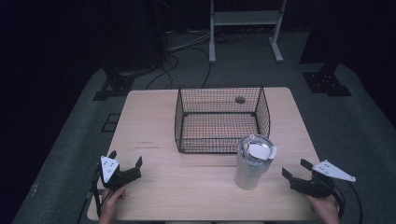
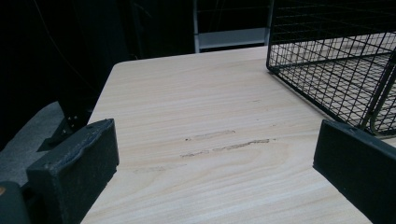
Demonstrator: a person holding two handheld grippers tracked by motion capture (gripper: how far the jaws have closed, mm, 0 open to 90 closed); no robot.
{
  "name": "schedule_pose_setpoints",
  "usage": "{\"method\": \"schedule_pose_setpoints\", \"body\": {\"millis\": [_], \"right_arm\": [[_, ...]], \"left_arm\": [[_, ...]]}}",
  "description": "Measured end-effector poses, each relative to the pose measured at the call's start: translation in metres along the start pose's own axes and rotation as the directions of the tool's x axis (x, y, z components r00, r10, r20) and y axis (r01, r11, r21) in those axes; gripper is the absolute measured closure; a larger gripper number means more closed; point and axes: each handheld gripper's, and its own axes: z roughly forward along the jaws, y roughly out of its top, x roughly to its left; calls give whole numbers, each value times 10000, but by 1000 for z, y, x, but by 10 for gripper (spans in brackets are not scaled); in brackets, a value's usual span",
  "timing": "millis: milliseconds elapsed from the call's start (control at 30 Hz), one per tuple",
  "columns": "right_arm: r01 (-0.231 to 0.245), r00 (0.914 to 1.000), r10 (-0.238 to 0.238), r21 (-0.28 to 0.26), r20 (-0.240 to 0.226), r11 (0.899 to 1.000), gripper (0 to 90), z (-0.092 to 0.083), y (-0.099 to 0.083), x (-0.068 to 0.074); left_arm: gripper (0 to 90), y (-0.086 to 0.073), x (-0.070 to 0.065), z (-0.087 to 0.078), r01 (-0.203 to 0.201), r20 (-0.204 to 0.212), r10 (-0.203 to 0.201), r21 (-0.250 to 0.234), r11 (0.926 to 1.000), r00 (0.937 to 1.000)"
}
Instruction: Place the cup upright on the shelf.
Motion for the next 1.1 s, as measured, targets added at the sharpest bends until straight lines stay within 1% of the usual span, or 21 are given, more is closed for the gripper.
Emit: {"method": "schedule_pose_setpoints", "body": {"millis": [133,300,400,533,600,633,767,867,1100], "right_arm": [[248,9995,-251,-125,-170,9996,128,-1,4,5],[419,9983,-429,-287,-384,9987,128,-5,9,12],[683,9962,-699,-322,-520,9971,128,-8,11,17],[786,9932,-818,-406,-824,9961,126,-13,14,21],[951,9913,-986,-432,-868,9945,124,-16,17,25],[952,9908,-990,-454,-926,9944,123,-17,18,26],[1198,9848,-1250,-493,-1209,9916,118,-21,22,33],[1418,9785,-1487,-571,-1431,9882,115,-23,24,40],[2035,9576,-2074,-402,-1998,9782,108,-17,26,58]], "left_arm": [[0,0,-1,0,-47,-15,47,-2,10000,10000],[0,0,0,0,-34,5,34,-3,10000,10000],[0,0,0,-1,-46,2,46,-25,10000,10000],[0,0,0,-1,-26,42,27,-43,10000,10000],[0,0,0,-1,-18,49,18,-42,10000,10000],[0,0,0,-1,-14,42,14,-45,10000,10000],[0,0,0,-1,10,64,-10,-34,10000,10000],[0,0,1,-1,26,59,-26,-28,10000,10000],[0,0,1,-1,6,77,-6,-36,10000,10000]]}}
